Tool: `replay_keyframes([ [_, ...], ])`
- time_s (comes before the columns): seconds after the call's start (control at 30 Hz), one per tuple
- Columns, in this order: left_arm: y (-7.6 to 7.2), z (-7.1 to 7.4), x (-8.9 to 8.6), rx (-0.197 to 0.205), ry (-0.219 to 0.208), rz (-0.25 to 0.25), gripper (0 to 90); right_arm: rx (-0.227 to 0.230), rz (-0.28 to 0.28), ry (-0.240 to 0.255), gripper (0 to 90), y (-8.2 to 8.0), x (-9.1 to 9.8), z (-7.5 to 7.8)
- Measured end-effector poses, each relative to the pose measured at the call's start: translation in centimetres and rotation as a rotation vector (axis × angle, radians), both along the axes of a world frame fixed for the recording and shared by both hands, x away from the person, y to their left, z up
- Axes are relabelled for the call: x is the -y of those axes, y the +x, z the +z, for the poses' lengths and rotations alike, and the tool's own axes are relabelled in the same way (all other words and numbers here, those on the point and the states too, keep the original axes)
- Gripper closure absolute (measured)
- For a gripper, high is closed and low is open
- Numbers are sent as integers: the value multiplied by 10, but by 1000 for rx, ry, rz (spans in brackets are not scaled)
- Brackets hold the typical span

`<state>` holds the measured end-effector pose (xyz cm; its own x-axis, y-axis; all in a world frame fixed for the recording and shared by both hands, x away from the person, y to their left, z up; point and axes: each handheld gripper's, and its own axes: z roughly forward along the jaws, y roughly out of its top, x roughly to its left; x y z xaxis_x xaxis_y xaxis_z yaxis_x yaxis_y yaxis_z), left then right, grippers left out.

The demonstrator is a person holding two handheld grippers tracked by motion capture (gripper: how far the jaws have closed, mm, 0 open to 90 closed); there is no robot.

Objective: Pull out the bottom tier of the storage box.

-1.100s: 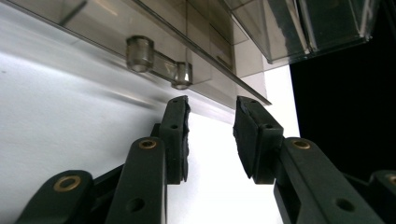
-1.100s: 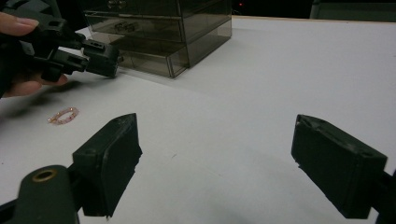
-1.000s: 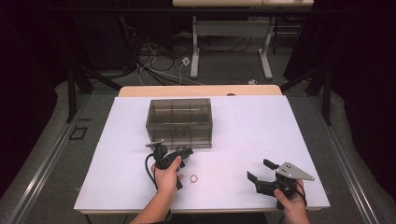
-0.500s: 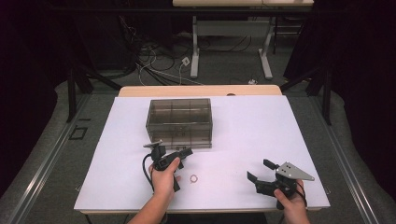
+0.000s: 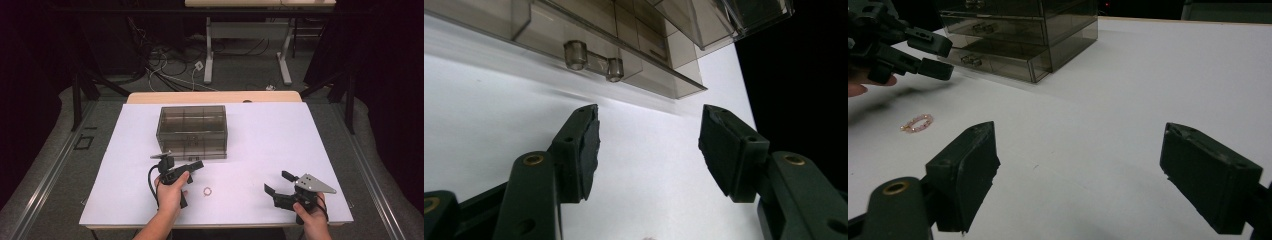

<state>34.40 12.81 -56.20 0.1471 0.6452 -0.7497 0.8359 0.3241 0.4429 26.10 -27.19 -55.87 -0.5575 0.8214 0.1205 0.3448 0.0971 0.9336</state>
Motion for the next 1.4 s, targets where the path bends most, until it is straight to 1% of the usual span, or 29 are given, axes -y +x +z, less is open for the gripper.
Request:
replay_keyframes([
  [0.03, 0, 1, 0, 8, 8, 5, 414, -4, 0, 2, 148, 0, 0, 0],
  [0.07, -1, 3, -1, 7, 27, -2, 408, -9, 0, 3, 148, 0, 0, 0],
  [0.2, -1, 8, -3, 44, 99, -21, 389, -9, 1, 5, 148, 0, 0, 0],
  [0.23, -1, 9, -3, 49, 109, -18, 386, -8, 1, 4, 149, 0, 0, 0],
  [0.3, -2, 12, -5, 61, 141, -27, 375, -8, 0, 4, 148, 0, 0, 0],
  [0.33, -2, 13, -4, 66, 149, -19, 373, -9, 0, 2, 148, 0, 0, 0],
  [0.37, -2, 14, -6, 72, 170, -29, 370, -10, 0, 2, 148, 0, -1, 0],
  [0.43, -3, 17, -5, 91, 200, -18, 360, -11, 1, 2, 148, 0, -1, -1],
  [0.5, -3, 19, -5, 109, 244, -26, 353, -4, 1, 1, 148, 1, 0, -1],
  [0.6, -4, 23, -4, 130, 295, -35, 342, -8, -2, 6, 149, 0, -1, -1],
  [0.7, -5, 27, -3, 155, 361, -43, 315, -4, 2, 3, 149, 1, 0, -1],
  [0.8, -5, 31, -3, 174, 398, -47, 306, -5, 3, -1, 149, 1, 0, -1],
  [0.9, -5, 34, -4, 171, 407, -50, 299, -9, 6, -2, 148, 1, 0, -1],
  [0.93, -4, 35, -4, 171, 406, -43, 297, -10, 6, -1, 149, 1, 0, -1],
  [0.97, -4, 36, -5, 164, 410, -47, 296, -10, 5, -2, 148, 1, 0, -1],
  [1.0, -4, 37, -5, 159, 403, -46, 296, -9, 8, 0, 149, 1, 0, -1],
  [1.17, -2, 43, -9, 160, 411, -33, 296, -10, 8, 2, 148, 1, 0, -1],
  [1.2, -2, 44, -10, 161, 416, -42, 297, -10, 7, 2, 149, 1, 0, -1],
  [1.3, 0, 48, -12, 164, 428, -32, 297, -7, 3, 5, 148, 1, 0, -1],
  [1.4, 2, 52, -16, 157, 426, -28, 297, -8, 2, 5, 148, 1, 0, -1],
])
